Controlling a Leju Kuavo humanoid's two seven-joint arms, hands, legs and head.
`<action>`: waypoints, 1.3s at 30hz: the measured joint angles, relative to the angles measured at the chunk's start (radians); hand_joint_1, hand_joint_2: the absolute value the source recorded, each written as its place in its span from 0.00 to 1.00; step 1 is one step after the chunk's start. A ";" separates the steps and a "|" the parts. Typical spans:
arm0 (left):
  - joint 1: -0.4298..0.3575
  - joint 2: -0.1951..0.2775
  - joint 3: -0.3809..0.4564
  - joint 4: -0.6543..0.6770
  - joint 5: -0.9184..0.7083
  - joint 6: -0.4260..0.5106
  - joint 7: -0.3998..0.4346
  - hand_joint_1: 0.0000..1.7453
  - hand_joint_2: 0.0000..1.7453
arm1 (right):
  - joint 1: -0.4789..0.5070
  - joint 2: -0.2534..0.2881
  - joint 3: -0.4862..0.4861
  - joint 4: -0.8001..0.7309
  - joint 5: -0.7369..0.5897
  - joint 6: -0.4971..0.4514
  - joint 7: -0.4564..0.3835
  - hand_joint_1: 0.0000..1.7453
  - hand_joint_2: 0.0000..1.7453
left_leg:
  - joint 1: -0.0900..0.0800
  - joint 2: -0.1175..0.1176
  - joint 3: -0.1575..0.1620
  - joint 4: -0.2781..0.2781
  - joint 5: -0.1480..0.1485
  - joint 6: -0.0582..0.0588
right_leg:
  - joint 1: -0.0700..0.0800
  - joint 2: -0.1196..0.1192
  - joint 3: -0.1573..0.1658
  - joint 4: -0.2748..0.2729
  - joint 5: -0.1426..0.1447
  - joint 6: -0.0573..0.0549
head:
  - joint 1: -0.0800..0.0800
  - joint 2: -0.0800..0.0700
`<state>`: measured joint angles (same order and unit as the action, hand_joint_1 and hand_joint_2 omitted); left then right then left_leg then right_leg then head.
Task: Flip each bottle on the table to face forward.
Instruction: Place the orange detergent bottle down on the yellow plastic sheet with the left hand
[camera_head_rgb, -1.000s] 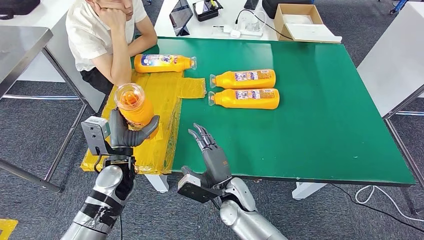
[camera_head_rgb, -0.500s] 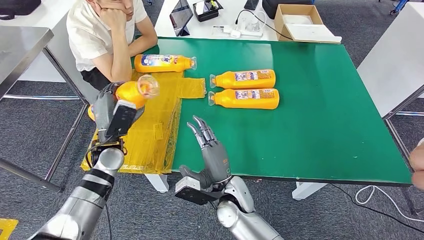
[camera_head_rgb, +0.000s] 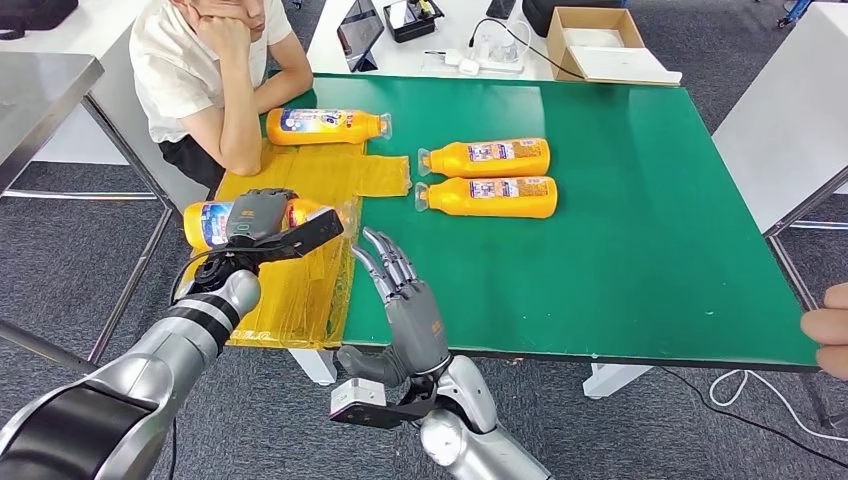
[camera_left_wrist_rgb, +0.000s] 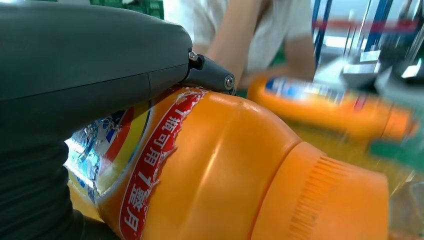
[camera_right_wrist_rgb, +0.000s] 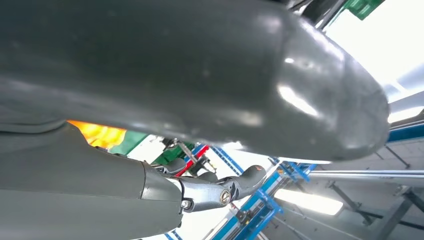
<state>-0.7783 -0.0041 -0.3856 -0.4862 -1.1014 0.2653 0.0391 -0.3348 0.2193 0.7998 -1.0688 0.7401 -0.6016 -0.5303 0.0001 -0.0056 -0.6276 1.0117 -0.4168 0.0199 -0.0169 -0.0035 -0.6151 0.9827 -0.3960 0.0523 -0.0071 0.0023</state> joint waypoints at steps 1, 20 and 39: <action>-0.007 0.000 -0.002 0.015 0.001 -0.032 0.007 1.00 1.00 | 0.003 0.000 0.004 -0.004 -0.004 0.003 -0.001 0.00 0.00 | 0.000 0.000 0.000 0.000 0.000 0.000 | 0.000 0.000 0.000 0.000 0.000 0.000 | 0.000 0.000; -0.051 -0.023 0.055 0.119 0.139 -0.247 -0.041 1.00 1.00 | 0.009 0.003 0.046 -0.016 -0.049 0.002 -0.026 0.00 0.00 | 0.000 -0.001 0.000 0.000 0.000 0.000 | 0.000 0.000 0.000 0.000 0.000 0.000 | 0.000 0.000; -0.057 -0.038 0.138 0.145 0.296 -0.399 -0.109 0.00 1.00 | -0.018 0.014 0.069 0.056 -0.101 -0.036 -0.082 0.00 0.00 | 0.000 -0.002 0.000 0.000 0.000 0.000 | 0.000 0.000 0.001 0.000 0.000 0.000 | 0.000 0.000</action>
<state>-0.8354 -0.0421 -0.2478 -0.3411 -0.8051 -0.1341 -0.0698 -0.3523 0.2334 0.8683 -1.0129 0.6391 -0.6372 -0.6127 0.0004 -0.0075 -0.6279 1.0117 -0.4166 0.0201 -0.0168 -0.0038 -0.6146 0.9829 -0.3960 0.0523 -0.0070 0.0023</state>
